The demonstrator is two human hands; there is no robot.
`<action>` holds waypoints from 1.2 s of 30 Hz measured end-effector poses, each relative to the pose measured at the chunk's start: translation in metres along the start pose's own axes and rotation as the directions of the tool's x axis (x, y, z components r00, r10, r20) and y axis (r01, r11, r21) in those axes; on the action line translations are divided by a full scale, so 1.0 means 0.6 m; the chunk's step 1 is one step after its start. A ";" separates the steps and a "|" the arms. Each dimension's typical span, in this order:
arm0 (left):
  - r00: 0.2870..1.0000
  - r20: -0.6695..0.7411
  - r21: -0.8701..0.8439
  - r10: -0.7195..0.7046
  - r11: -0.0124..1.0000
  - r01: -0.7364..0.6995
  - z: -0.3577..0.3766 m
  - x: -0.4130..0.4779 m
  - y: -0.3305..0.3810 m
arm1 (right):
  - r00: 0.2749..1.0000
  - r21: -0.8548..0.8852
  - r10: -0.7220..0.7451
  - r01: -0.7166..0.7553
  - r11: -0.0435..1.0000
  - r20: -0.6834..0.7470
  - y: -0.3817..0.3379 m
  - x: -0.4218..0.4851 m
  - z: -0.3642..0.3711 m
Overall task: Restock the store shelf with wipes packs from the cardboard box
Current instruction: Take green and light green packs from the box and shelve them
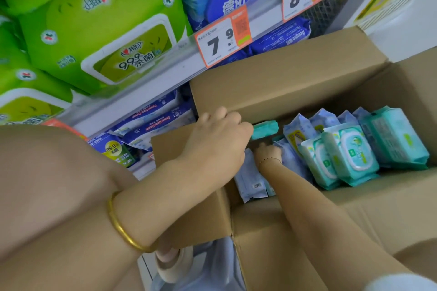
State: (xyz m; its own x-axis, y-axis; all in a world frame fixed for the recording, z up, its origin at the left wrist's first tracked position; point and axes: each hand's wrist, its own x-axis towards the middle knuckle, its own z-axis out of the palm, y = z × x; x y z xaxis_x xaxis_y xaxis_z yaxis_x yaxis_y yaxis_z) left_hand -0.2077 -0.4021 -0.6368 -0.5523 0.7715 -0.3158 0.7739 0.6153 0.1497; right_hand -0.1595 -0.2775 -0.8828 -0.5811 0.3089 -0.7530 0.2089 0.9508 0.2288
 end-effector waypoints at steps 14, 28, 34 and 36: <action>0.987 0.157 -0.455 -0.040 0.884 0.108 -0.016 -0.003 -0.001 | 0.965 0.321 -0.090 0.169 0.932 -0.248 0.127 -0.278 -0.216; 1.000 0.001 -0.998 0.021 -0.061 0.002 -0.115 -0.151 -0.009 | 0.896 0.911 -0.164 0.409 -0.060 -0.413 0.169 -0.520 -0.384; 0.967 -0.107 -0.729 0.232 -0.679 0.082 -0.174 -0.195 -0.066 | 0.834 0.855 -0.207 0.517 -0.030 -0.511 0.083 -0.535 -0.403; 0.978 -0.110 -0.714 0.177 -0.699 0.046 -0.183 -0.209 -0.074 | 0.797 0.835 -0.261 0.544 -0.084 -0.545 0.058 -0.543 -0.410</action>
State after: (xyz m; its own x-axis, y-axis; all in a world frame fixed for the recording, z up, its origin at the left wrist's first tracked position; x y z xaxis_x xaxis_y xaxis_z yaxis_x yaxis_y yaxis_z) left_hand -0.2068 -0.5082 -0.5007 -0.4373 0.8812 -0.1794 -0.7876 -0.2790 0.5494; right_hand -0.1565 -0.3393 -0.4780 -0.9463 0.0116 -0.3231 0.3231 0.0676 -0.9439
